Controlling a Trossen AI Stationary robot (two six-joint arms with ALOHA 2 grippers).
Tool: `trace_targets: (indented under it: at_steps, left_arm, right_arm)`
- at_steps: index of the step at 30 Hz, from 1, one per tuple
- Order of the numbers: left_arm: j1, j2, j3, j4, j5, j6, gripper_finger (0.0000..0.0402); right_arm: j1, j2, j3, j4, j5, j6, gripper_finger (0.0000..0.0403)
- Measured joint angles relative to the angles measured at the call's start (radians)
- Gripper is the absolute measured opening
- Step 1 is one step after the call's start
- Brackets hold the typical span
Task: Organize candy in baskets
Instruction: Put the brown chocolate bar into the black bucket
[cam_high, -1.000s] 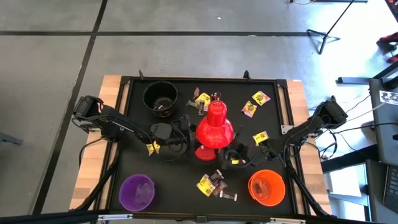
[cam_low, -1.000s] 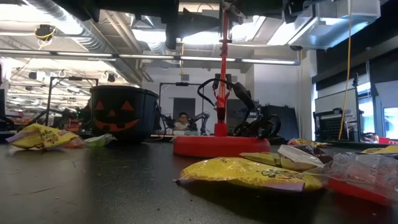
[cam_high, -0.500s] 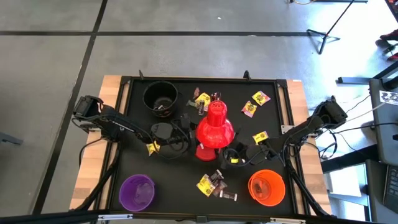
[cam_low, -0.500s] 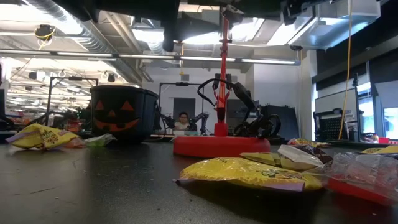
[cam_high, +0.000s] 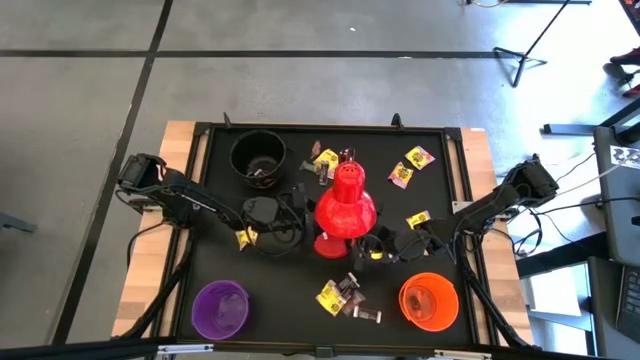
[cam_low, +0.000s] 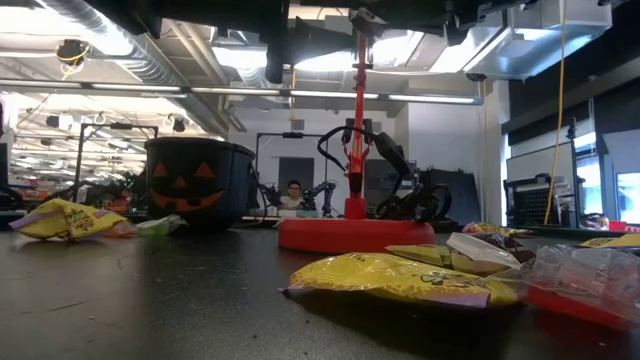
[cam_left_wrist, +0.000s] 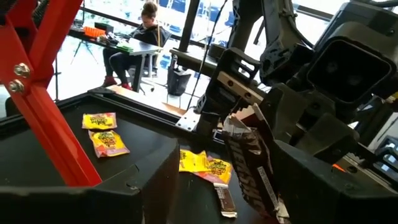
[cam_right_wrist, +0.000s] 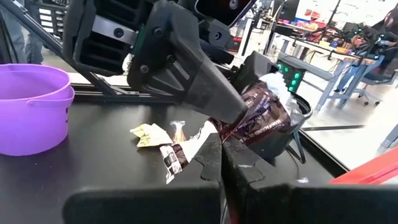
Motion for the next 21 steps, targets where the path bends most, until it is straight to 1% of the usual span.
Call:
trace_targets:
  at_steps: [4, 11, 14, 17, 21]
  left_arm:
    - [0.0, 0.0, 0.0, -0.002, 0.0, 0.002, 0.0223]
    - [-0.001, 0.0, 0.0, -0.002, 0.001, 0.003, 0.0161]
    - [-0.001, 0.0, 0.0, -0.003, 0.0, 0.004, 0.0139]
    - [0.0, 0.0, 0.0, -0.005, -0.002, 0.024, 0.0125]
    - [0.0, 0.0, 0.0, -0.017, -0.002, 0.028, 0.0113]
  right_arm:
    - [0.0, 0.0, 0.0, -0.003, 0.001, 0.0, 0.0]
    - [0.0, 0.0, 0.0, -0.007, 0.003, 0.0, 0.0]
    - [0.0, 0.0, 0.0, -0.01, 0.003, 0.0, 0.0009]
    - [0.002, 0.0, 0.0, -0.01, 0.002, -0.003, 0.0037]
    - [0.002, -0.001, 0.0, -0.009, 0.003, -0.002, 0.0101]
